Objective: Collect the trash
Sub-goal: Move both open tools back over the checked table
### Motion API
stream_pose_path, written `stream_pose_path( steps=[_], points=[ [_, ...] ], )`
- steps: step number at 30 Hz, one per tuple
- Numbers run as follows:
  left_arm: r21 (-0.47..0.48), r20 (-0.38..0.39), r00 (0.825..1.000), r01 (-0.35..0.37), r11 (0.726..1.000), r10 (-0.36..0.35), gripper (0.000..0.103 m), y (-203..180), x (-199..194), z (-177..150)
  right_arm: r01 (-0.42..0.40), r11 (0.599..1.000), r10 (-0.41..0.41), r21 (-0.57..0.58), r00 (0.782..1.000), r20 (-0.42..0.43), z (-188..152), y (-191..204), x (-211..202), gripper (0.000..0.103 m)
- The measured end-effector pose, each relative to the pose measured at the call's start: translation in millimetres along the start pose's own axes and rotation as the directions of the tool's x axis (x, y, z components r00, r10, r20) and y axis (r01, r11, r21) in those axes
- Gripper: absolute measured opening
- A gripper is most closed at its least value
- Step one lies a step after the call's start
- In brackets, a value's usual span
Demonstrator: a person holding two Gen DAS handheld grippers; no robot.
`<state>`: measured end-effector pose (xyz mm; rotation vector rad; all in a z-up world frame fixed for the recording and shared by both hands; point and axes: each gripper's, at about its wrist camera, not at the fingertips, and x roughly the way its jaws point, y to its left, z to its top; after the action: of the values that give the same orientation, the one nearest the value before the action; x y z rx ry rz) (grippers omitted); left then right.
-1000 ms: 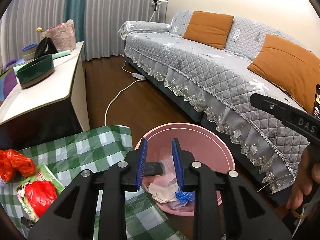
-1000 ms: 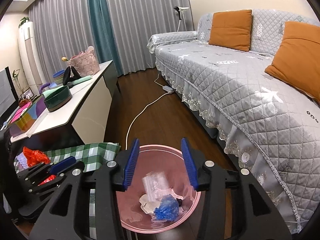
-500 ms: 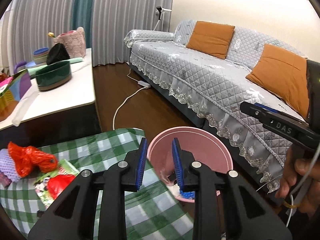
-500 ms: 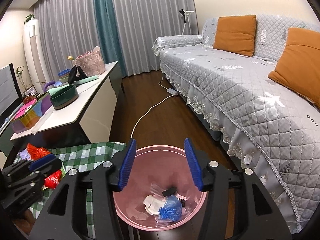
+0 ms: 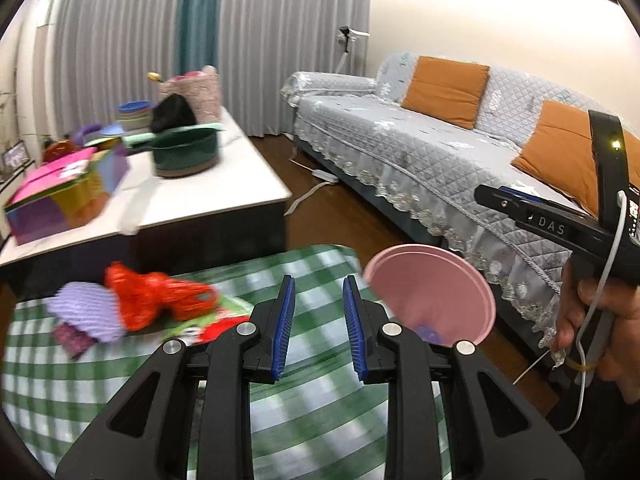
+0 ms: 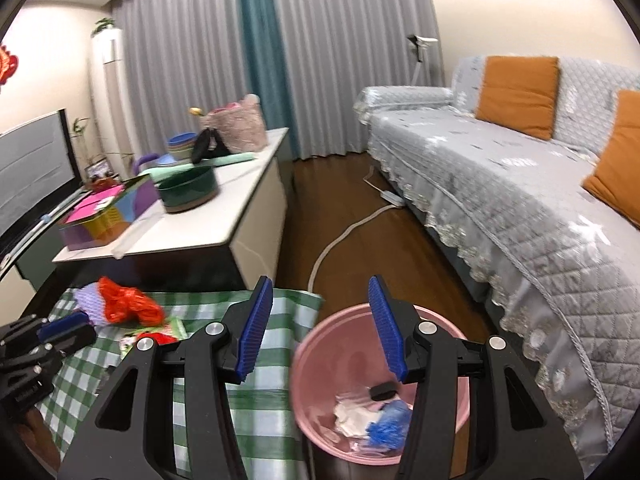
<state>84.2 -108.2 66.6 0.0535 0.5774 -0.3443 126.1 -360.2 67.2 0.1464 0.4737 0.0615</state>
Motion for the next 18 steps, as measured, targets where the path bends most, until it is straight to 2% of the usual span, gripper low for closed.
stream_pose_path(
  steps=[6,11,13,18],
  points=[
    [-0.082,0.014,0.994,-0.103,0.991,0.105,0.025,64,-33,-15,-0.077,0.996,0.077,-0.05,0.997,0.004,-1,36,3,0.051],
    [-0.185,-0.022,0.986,-0.166,0.969,0.164,0.025,103,-33,-40,-0.139,0.987,0.138,-0.085,0.99,-0.019,-5,66,14,0.05],
    [-0.211,-0.048,0.984,-0.178,0.961,0.171,0.025,109,-26,-53,-0.158,0.982,0.156,-0.104,0.987,-0.028,-7,78,18,0.05],
    [-0.248,-0.126,0.983,-0.165,0.955,0.137,0.025,114,2,-79,-0.203,0.968,0.194,-0.15,0.979,-0.068,-18,102,32,0.05]
  ],
)
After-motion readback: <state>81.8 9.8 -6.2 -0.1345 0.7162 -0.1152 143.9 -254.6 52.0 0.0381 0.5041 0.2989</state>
